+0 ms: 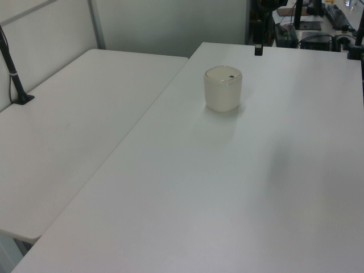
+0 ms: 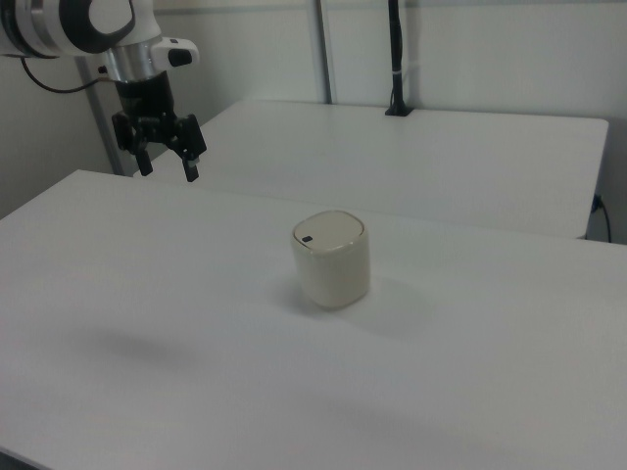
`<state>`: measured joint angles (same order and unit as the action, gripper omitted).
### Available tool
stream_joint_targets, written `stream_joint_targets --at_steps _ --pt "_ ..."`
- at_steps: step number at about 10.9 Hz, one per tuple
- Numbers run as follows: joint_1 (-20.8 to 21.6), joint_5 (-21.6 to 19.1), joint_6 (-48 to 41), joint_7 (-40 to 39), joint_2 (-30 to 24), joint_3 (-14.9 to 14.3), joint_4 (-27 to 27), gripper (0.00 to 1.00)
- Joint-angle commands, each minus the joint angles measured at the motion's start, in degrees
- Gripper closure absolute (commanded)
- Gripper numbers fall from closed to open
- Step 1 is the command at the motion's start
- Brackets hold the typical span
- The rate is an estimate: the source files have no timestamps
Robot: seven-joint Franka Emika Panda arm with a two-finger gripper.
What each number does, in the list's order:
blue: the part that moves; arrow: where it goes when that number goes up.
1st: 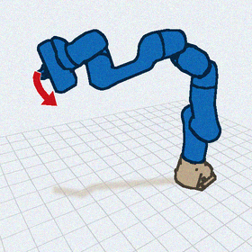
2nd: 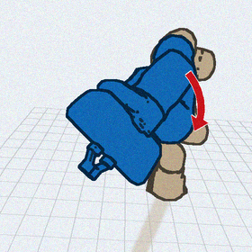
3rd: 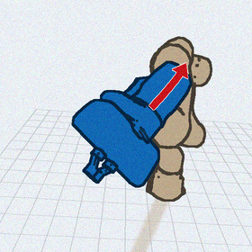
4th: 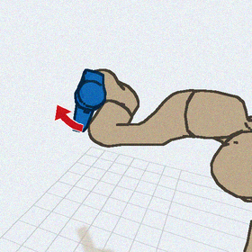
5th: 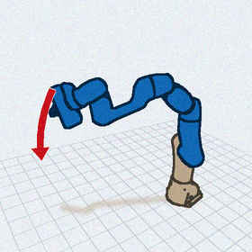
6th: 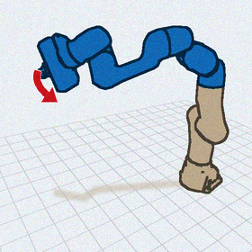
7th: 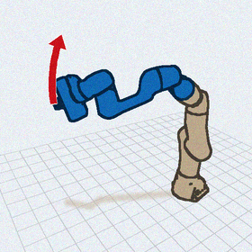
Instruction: Open the trash bin
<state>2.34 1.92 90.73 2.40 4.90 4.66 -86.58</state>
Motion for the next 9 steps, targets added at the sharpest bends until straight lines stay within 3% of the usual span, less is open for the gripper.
stream_joint_targets --at_steps 1,9 --pt "0.0 0.9 1.2 0.3 -0.5 -0.4 -0.8 0.00" --pt "-0.1 0.9 1.1 2.1 -0.6 -0.5 -0.8 0.00"
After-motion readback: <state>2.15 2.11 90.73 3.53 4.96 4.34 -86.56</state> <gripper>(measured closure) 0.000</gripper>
